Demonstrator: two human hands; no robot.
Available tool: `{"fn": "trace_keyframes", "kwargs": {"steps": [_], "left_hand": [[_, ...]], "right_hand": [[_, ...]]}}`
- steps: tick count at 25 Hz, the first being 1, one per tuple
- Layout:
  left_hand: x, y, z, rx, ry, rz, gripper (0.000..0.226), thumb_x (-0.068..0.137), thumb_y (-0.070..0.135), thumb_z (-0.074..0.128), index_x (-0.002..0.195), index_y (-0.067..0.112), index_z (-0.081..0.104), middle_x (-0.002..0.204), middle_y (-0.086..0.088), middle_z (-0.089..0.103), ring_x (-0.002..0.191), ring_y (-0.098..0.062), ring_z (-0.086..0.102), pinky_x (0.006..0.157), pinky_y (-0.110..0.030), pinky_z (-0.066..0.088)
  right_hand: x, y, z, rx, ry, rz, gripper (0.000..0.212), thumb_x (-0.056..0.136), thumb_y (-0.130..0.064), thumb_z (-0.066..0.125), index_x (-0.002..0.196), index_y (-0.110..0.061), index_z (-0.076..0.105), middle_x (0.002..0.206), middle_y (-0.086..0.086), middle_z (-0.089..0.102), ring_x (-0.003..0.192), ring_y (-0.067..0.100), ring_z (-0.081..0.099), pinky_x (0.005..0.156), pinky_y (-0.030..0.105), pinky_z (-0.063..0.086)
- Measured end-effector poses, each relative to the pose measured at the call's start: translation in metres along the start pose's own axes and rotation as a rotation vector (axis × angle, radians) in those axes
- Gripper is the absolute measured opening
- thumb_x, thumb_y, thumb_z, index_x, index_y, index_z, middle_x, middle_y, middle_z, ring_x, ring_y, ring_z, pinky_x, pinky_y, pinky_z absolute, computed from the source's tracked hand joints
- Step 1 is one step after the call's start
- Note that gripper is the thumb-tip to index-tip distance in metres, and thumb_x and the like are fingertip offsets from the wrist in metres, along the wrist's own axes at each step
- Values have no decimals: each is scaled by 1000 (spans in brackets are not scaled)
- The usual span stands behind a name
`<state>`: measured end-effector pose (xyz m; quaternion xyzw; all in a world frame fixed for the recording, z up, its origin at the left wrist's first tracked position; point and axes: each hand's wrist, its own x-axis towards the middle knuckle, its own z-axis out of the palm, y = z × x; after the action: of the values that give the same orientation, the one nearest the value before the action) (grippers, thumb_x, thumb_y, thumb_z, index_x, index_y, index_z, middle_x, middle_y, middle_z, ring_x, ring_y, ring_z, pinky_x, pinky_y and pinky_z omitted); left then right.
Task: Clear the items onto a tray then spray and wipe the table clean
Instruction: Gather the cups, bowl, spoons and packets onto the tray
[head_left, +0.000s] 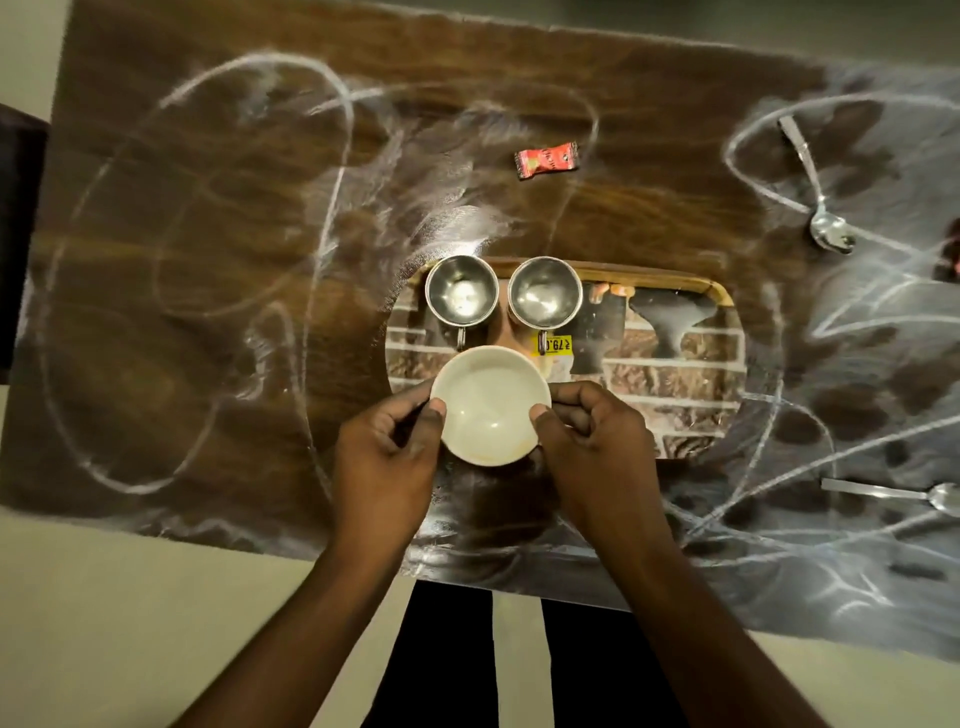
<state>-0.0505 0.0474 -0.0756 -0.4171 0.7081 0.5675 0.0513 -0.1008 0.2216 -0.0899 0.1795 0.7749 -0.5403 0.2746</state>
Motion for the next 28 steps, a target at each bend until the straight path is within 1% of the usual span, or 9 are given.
{"fn": "trace_keyframes", "kwargs": {"steps": [2, 4, 6, 9, 15, 19, 22, 25, 28], "left_hand": [[6, -2, 2, 7, -20, 24, 27, 104, 12, 68, 127, 21, 80, 117, 9, 83, 115, -9, 77, 102, -42, 64], [9, -5, 4, 5, -40, 36, 28, 104, 11, 68, 127, 21, 80, 118, 10, 82, 116, -7, 76, 103, -39, 63], [12, -8, 4, 0, -49, 27, 28, 104, 10, 68, 128, 19, 80, 120, 8, 82, 118, -10, 76, 105, -42, 62], [18, -12, 3, -5, -48, 1, 28, 105, 9, 67, 129, 15, 80, 122, 2, 82, 118, -18, 76, 103, -51, 63], [21, -9, 4, 18, -45, -6, 29, 104, 10, 68, 131, 13, 78, 121, 2, 81, 115, -17, 77, 97, -49, 66], [12, 1, 4, 87, 118, 95, 33, 96, 7, 77, 122, 27, 73, 117, 3, 76, 92, -1, 71, 88, -32, 66], [1, 16, 12, 154, 212, 278, 36, 91, 0, 77, 111, 27, 64, 119, -12, 66, 86, -2, 62, 77, -12, 53], [-17, 35, 40, 228, 75, 462, 26, 92, 5, 74, 101, 27, 64, 106, 6, 63, 90, -8, 62, 76, -15, 49], [-28, 50, 86, 203, -157, 467, 23, 95, 2, 74, 95, 26, 71, 101, 15, 71, 90, -6, 68, 73, -10, 51]], "right_hand": [[5, 5, 1, -44, 41, -13, 11, 99, -26, 70, 108, -27, 75, 97, -10, 83, 83, 4, 77, 64, 16, 57], [9, 9, 1, -66, 57, -11, 14, 99, -26, 70, 112, -24, 75, 97, -10, 83, 87, 3, 76, 63, 10, 54], [10, 11, 3, -46, 46, 8, 16, 99, -24, 70, 114, -23, 76, 97, -8, 83, 90, 6, 78, 69, 16, 60], [12, 11, 6, 8, 26, 42, 18, 99, -21, 70, 116, -21, 77, 98, -6, 83, 91, 10, 80, 78, 37, 68], [14, 10, 7, 39, 11, 44, 18, 99, -20, 71, 115, -23, 77, 101, -8, 82, 95, 8, 79, 81, 39, 68], [11, 9, -7, 51, -4, 2, 26, 97, -23, 76, 122, -27, 74, 109, -18, 78, 102, -9, 72, 82, 12, 60], [6, 11, -34, 77, 42, 0, 20, 96, -25, 76, 114, -33, 75, 106, -18, 79, 100, -8, 73, 84, 12, 59], [5, 18, -79, 109, 127, 6, 16, 97, -21, 75, 111, -29, 77, 102, -14, 82, 95, 0, 77, 85, 23, 62], [16, 28, -143, 104, 240, -11, 14, 98, -16, 74, 105, -28, 76, 91, -15, 82, 81, 0, 78, 66, 18, 61]]}}
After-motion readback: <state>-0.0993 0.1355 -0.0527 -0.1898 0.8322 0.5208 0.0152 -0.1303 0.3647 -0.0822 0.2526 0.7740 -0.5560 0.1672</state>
